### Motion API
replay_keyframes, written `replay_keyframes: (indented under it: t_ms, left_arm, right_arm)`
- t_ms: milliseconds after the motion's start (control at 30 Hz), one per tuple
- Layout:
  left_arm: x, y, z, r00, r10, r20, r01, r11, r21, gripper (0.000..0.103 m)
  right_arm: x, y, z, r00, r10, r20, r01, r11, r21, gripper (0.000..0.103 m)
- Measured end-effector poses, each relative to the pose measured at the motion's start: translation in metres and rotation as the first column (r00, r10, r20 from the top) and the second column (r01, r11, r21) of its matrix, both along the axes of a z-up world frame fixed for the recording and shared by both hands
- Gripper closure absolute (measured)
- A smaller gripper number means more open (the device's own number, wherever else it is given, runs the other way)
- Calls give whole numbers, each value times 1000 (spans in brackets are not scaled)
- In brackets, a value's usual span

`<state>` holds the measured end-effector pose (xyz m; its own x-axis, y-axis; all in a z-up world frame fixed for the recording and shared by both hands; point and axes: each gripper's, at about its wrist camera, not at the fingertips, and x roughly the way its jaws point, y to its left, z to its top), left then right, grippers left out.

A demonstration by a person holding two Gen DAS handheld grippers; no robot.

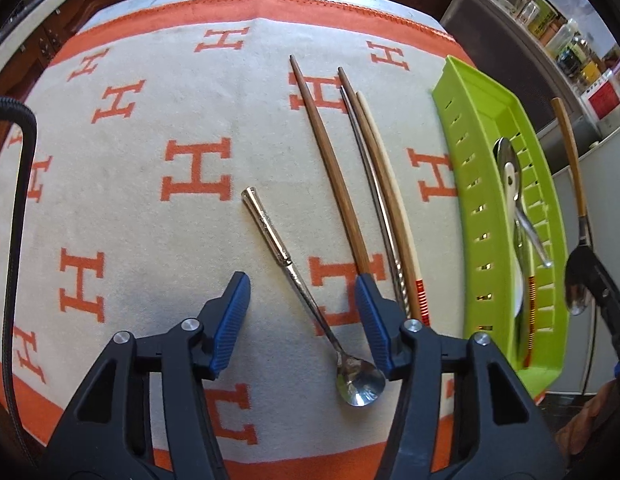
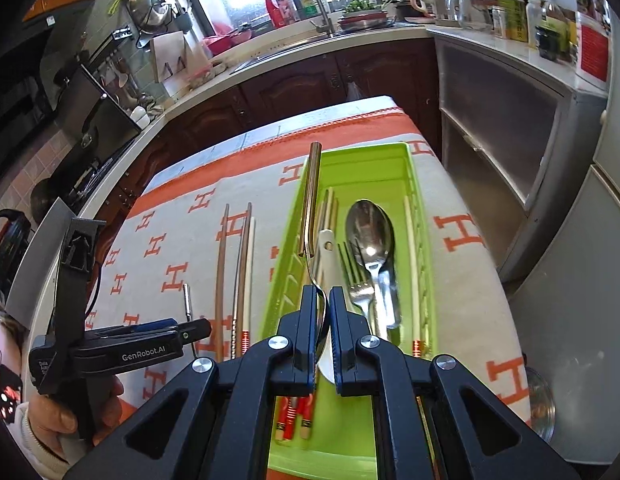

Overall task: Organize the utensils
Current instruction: 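Carry the fork into the green tray with the right tool while the left tool grasps a silver spoon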

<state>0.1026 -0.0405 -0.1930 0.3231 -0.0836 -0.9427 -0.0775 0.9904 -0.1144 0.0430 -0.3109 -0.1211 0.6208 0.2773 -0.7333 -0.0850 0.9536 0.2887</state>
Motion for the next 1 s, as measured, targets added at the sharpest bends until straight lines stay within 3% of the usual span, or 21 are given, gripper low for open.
replay_keyframes:
  t_ms: [167, 300, 367, 433, 500, 633, 700, 767, 1000]
  left_arm:
    - [-8, -9, -2, 998, -58, 27, 55, 994, 98, 60]
    - [-14, -10, 0, 997, -69, 37, 64, 992, 108, 63]
    - [-16, -7, 2, 997, -61, 42, 56, 993, 107, 73]
    - [-18, -3, 3, 998, -49, 41, 45, 995, 87, 95]
    - [-17, 2, 2, 999, -38, 36, 36, 998, 60, 101]
    - [-17, 11, 3, 999, -23, 27, 23, 1000, -1, 101]
    - [-18, 16, 3, 1000, -11, 14, 11, 999, -48, 101]
    - [-20, 18, 7, 1000, -6, 12, 7, 997, -78, 101]
    - [-26, 5, 39, 996, -58, 65, 67, 989, -134, 101]
  right_arm:
    - [-4, -24, -9, 999, -38, -12, 38, 999, 5, 97]
    - [-6, -28, -15, 998, -58, -26, 58, 998, 10, 97]
    - [-7, -30, -21, 997, -61, -39, 61, 998, 12, 97]
    - [-7, -30, -26, 997, -64, -52, 65, 998, 15, 97]
    - [-7, -29, -31, 996, -64, -69, 65, 998, 15, 97]
    - [-4, -23, -38, 995, -52, -84, 53, 998, 14, 94]
    - [-5, -21, -37, 996, -51, -80, 52, 999, 12, 75]
    - [-7, -19, -34, 997, -55, -53, 56, 998, 11, 64]
    - [-12, -18, -26, 998, -59, -26, 59, 998, 23, 63]
